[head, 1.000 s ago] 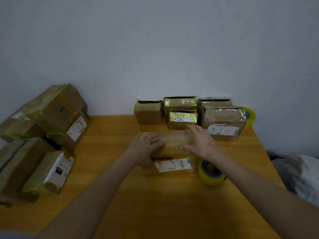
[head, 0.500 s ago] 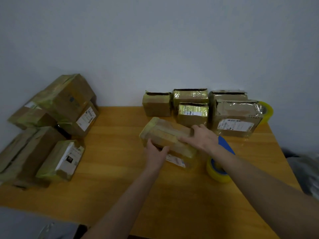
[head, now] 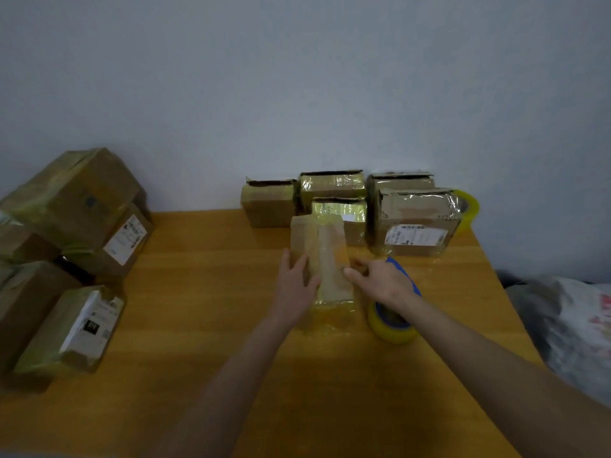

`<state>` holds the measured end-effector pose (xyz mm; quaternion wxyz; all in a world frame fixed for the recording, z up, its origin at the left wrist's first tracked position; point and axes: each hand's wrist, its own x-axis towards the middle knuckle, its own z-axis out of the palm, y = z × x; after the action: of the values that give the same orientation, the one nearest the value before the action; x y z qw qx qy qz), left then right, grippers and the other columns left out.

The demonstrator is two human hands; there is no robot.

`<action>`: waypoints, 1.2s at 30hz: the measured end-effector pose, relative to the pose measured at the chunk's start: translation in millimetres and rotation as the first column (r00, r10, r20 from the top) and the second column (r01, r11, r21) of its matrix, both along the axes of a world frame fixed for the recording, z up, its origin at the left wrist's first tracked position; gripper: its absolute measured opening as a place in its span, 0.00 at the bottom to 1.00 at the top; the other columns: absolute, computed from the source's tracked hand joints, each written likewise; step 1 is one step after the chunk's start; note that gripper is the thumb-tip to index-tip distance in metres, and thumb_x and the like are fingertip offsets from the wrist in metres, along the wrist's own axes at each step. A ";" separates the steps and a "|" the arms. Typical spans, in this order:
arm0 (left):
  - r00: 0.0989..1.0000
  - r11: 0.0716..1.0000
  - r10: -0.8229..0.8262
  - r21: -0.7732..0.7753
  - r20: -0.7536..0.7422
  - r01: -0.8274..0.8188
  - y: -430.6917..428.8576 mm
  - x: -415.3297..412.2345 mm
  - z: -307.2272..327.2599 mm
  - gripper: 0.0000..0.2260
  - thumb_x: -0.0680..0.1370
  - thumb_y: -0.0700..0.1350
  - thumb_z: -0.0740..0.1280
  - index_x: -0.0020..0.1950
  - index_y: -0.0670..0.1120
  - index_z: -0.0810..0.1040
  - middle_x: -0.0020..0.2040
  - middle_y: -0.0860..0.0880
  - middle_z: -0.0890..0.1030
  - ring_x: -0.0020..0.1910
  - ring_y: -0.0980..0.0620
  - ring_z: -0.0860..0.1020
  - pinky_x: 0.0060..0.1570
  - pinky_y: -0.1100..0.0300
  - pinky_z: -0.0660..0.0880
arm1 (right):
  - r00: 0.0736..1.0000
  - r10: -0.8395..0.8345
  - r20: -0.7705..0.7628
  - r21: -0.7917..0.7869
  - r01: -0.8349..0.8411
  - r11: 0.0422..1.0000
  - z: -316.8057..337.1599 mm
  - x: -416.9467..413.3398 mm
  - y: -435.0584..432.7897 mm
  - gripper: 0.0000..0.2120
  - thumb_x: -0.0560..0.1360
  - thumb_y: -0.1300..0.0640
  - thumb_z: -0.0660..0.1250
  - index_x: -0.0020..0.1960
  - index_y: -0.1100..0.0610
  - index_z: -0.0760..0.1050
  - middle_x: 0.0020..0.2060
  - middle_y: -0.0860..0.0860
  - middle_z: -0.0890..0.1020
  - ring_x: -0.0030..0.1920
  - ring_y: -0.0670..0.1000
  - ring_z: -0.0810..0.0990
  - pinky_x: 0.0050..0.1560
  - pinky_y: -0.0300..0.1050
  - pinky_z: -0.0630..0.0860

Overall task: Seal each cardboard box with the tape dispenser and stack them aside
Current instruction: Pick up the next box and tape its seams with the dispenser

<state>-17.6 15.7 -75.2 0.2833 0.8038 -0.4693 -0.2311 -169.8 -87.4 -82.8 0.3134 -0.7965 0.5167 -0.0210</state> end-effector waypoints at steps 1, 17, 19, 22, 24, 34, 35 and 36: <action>0.991 0.998 -0.033 -0.045 0.130 0.040 5.1 -2.6 -1.5 0.24 0.81 0.50 0.60 0.77 0.49 0.60 0.79 0.46 0.48 0.77 0.46 0.50 0.74 0.48 0.54 | 0.998 -0.054 -0.026 -0.050 0.053 0.997 -5.5 -11.7 -4.9 0.29 0.76 0.36 0.60 0.71 0.51 0.67 0.59 0.54 0.78 0.56 0.55 0.78 0.52 0.53 0.79; 0.704 0.887 -0.461 0.265 0.541 0.377 26.8 12.0 -18.8 0.32 0.80 0.51 0.61 0.74 0.64 0.41 0.79 0.49 0.41 0.77 0.49 0.40 0.74 0.51 0.39 | 0.910 -0.412 -0.045 0.390 0.396 0.831 -56.9 -77.8 -31.8 0.14 0.75 0.58 0.70 0.35 0.60 0.69 0.28 0.54 0.70 0.27 0.53 0.69 0.30 0.46 0.65; 0.714 0.884 -0.468 0.265 0.520 0.386 27.0 12.2 -17.3 0.33 0.80 0.50 0.62 0.73 0.65 0.40 0.79 0.49 0.41 0.77 0.50 0.40 0.74 0.52 0.38 | 0.876 -0.480 0.051 0.481 0.400 0.780 -44.6 -78.0 -33.8 0.08 0.73 0.64 0.69 0.38 0.63 0.71 0.29 0.55 0.73 0.29 0.54 0.71 0.33 0.47 0.68; 0.730 0.874 -0.487 0.269 0.480 0.405 27.1 17.5 -10.9 0.34 0.78 0.53 0.64 0.73 0.65 0.42 0.78 0.52 0.42 0.77 0.51 0.42 0.74 0.52 0.39 | 0.821 -0.529 0.216 0.572 0.333 0.750 -13.0 -81.1 -40.1 0.10 0.68 0.69 0.68 0.50 0.65 0.74 0.36 0.57 0.79 0.32 0.53 0.77 0.34 0.48 0.74; 0.776 0.882 -0.470 0.251 0.421 0.398 23.0 15.6 0.1 0.34 0.76 0.59 0.65 0.76 0.62 0.50 0.78 0.53 0.48 0.77 0.52 0.47 0.75 0.50 0.43 | 0.828 -0.468 0.307 0.574 0.231 0.785 13.0 -81.0 -45.9 0.17 0.67 0.69 0.71 0.55 0.65 0.75 0.44 0.59 0.83 0.39 0.55 0.81 0.41 0.49 0.78; 0.519 0.978 0.167 0.072 -0.838 -0.198 -3.3 8.4 69.4 0.31 0.73 0.66 0.63 0.59 0.40 0.73 0.54 0.43 0.82 0.50 0.46 0.82 0.45 0.55 0.81 | 0.879 0.051 0.473 0.197 -0.162 0.967 114.1 -63.3 -28.9 0.24 0.65 0.58 0.79 0.58 0.52 0.75 0.49 0.51 0.82 0.44 0.45 0.84 0.41 0.36 0.77; 0.497 0.979 0.162 0.074 -0.853 -0.192 -2.2 8.3 69.5 0.29 0.73 0.65 0.65 0.57 0.39 0.75 0.51 0.43 0.83 0.48 0.48 0.83 0.42 0.56 0.80 | 0.875 0.081 0.477 0.183 -0.189 0.965 117.1 -60.5 -25.2 0.24 0.65 0.59 0.79 0.58 0.52 0.75 0.50 0.51 0.82 0.45 0.45 0.83 0.43 0.37 0.77; 0.489 0.979 0.151 0.062 -0.859 -0.194 -0.6 9.2 68.5 0.26 0.73 0.62 0.67 0.55 0.40 0.77 0.48 0.45 0.85 0.46 0.49 0.84 0.40 0.58 0.80 | 0.874 0.102 0.475 0.180 -0.210 0.961 118.4 -57.8 -22.4 0.25 0.65 0.59 0.79 0.59 0.52 0.74 0.51 0.51 0.81 0.46 0.46 0.83 0.45 0.38 0.77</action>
<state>-8.4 15.1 -6.8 0.5175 0.6197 -0.1890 -0.5590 -227.6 -109.7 35.6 0.5161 -0.7671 0.3599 -0.1253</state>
